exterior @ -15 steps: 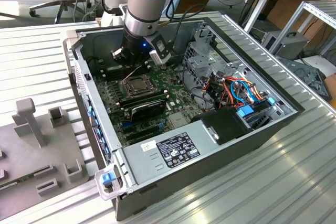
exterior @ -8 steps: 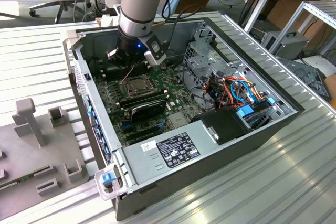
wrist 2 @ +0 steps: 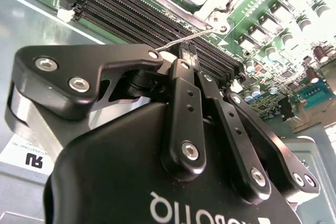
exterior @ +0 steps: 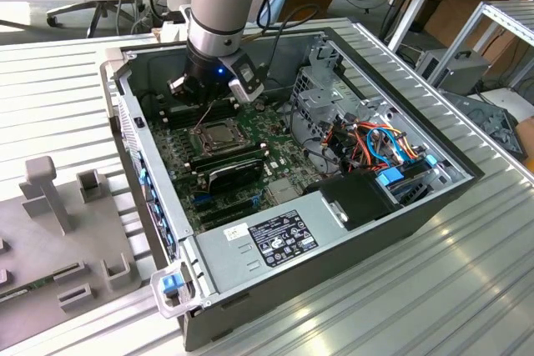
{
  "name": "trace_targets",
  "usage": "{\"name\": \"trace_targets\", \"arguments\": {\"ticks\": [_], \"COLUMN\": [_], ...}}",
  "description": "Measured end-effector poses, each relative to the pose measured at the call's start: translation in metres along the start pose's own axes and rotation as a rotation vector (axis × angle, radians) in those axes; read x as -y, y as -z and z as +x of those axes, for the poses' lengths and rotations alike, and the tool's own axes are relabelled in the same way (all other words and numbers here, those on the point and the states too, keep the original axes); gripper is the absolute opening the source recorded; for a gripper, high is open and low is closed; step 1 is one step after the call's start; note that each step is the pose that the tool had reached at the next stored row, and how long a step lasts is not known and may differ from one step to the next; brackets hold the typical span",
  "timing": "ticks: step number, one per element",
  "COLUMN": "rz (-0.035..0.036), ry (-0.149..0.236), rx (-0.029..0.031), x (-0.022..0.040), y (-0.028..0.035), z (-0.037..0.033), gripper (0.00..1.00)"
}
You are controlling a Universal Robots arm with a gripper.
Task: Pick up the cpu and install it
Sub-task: 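Install the first cpu locking lever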
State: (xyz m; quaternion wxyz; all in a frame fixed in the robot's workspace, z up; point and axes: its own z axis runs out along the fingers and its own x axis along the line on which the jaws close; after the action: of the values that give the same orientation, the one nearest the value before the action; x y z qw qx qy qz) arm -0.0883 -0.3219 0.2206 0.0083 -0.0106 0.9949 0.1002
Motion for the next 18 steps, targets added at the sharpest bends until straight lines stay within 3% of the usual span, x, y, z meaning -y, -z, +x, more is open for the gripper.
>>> {"name": "trace_targets", "arguments": {"ticks": [6, 8, 10, 18], "rz": [0.0, 0.0002, 0.0002, 0.0041], "ry": [0.0, 0.0, 0.0, 0.0], "rx": [0.0002, -0.0001, 0.0001, 0.0003], "x": [-0.0002, -0.0004, -0.0015, 0.0013], "y": [0.0001, 0.0017, 0.0072, 0.0101], "z": [0.006, 0.0061, 0.006, 0.0054], "gripper": [0.11, 0.11, 0.11, 0.11]}}
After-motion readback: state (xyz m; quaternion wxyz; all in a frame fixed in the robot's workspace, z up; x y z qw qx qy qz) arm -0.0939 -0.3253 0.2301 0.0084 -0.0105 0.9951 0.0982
